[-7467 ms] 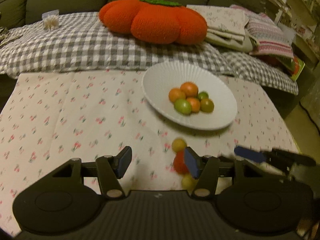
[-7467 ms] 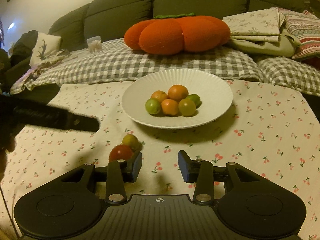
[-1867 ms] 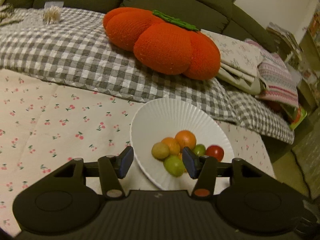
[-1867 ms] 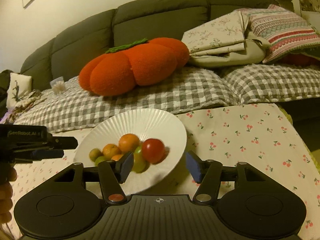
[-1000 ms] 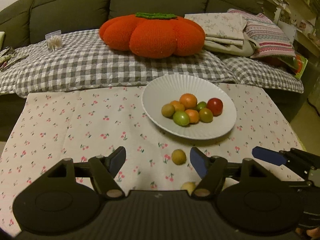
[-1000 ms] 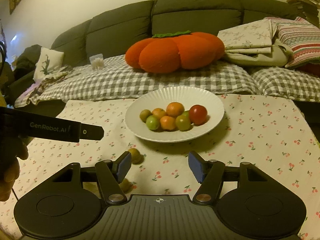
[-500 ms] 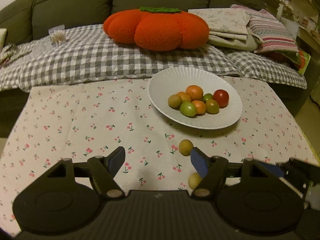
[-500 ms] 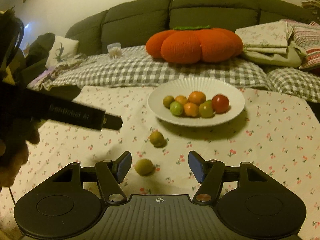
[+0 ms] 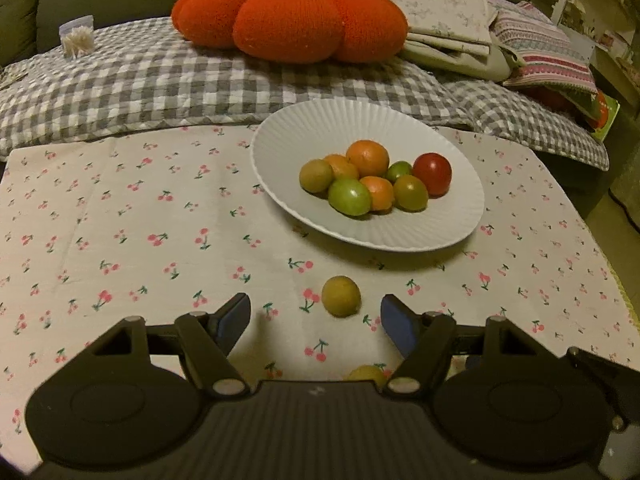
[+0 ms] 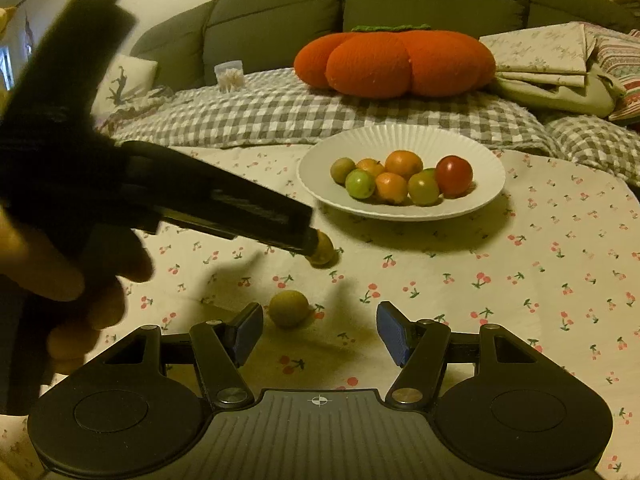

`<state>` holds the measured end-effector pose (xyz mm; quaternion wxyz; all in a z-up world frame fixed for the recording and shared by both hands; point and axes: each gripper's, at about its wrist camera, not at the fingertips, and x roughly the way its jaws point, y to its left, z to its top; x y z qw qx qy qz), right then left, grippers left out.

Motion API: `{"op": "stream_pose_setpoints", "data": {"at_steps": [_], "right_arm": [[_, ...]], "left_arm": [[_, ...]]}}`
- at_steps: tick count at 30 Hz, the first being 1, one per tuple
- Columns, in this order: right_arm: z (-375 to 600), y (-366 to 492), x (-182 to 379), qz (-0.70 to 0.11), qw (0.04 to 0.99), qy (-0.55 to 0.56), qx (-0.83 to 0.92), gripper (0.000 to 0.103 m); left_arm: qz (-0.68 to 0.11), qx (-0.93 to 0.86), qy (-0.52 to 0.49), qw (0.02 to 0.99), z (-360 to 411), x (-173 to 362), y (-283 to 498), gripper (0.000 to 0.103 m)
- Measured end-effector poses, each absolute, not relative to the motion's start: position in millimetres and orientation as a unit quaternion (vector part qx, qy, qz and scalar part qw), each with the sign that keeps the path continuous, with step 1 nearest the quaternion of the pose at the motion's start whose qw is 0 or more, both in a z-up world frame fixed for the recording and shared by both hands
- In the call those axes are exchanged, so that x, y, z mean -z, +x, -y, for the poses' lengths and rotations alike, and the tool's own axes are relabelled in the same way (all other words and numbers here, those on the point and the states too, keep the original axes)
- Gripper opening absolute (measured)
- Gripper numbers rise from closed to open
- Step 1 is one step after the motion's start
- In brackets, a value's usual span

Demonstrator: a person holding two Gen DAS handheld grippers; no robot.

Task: Organize fruits
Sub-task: 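Grasp a small yellow fruit with the left tool while the right tool grasps another small fruit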

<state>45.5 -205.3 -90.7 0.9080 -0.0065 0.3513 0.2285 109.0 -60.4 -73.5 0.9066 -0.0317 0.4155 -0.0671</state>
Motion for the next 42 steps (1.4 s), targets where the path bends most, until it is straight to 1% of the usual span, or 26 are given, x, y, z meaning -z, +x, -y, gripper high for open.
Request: {"op": "stream_pose_setpoints", "data": {"at_steps": [1, 4, 6, 8, 10, 12, 13, 14, 15, 29, 35, 36, 38, 40, 42], "right_arm": [[204, 46, 92, -0.352, 0.908, -0.008, -0.229, 0.063], [202, 47, 95, -0.355, 0.906, -0.011, -0.230, 0.063], [201, 47, 97, -0.356, 0.905, -0.012, -0.232, 0.063], [199, 47, 97, -0.356, 0.905, -0.015, -0.234, 0.063], [199, 48, 98, -0.357, 0.904, -0.016, -0.235, 0.063], [198, 49, 99, -0.357, 0.903, -0.017, -0.236, 0.063], [197, 49, 99, -0.357, 0.903, -0.017, -0.237, 0.063], [197, 49, 100, -0.357, 0.903, -0.019, -0.237, 0.063], [196, 49, 100, -0.357, 0.903, -0.019, -0.237, 0.063], [189, 55, 106, -0.365, 0.898, -0.024, -0.245, 0.063], [181, 60, 108, -0.368, 0.895, -0.026, -0.252, 0.060], [180, 60, 109, -0.368, 0.894, -0.026, -0.253, 0.057], [179, 60, 110, -0.366, 0.895, -0.034, -0.253, 0.046], [179, 61, 110, -0.364, 0.894, -0.041, -0.257, 0.025], [179, 62, 109, -0.364, 0.894, -0.039, -0.258, 0.025]], "left_arm": [[-0.414, 0.070, -0.028, 0.907, 62, 75, 111, 0.069], [-0.411, 0.076, -0.026, 0.908, 63, 79, 117, 0.060], [-0.417, 0.078, -0.030, 0.905, 62, 84, 121, 0.051], [-0.424, 0.077, -0.031, 0.902, 62, 89, 124, 0.049], [-0.420, 0.083, -0.040, 0.903, 62, 90, 125, 0.044], [-0.414, 0.094, -0.039, 0.904, 64, 89, 125, 0.030], [-0.413, 0.100, -0.038, 0.904, 65, 89, 124, 0.027], [-0.413, 0.103, -0.038, 0.904, 66, 88, 124, 0.021], [-0.413, 0.106, -0.038, 0.904, 67, 87, 123, 0.020], [-0.405, 0.091, -0.079, 0.906, 35, 76, 112, 0.020], [-0.404, 0.088, -0.082, 0.907, 26, 75, 109, 0.020], [-0.404, 0.088, -0.083, 0.907, 25, 76, 109, 0.020], [-0.404, 0.086, -0.082, 0.907, 22, 76, 109, 0.020], [-0.404, 0.083, -0.082, 0.907, 19, 76, 109, 0.020], [-0.405, 0.081, -0.085, 0.907, 18, 77, 109, 0.020]]}}
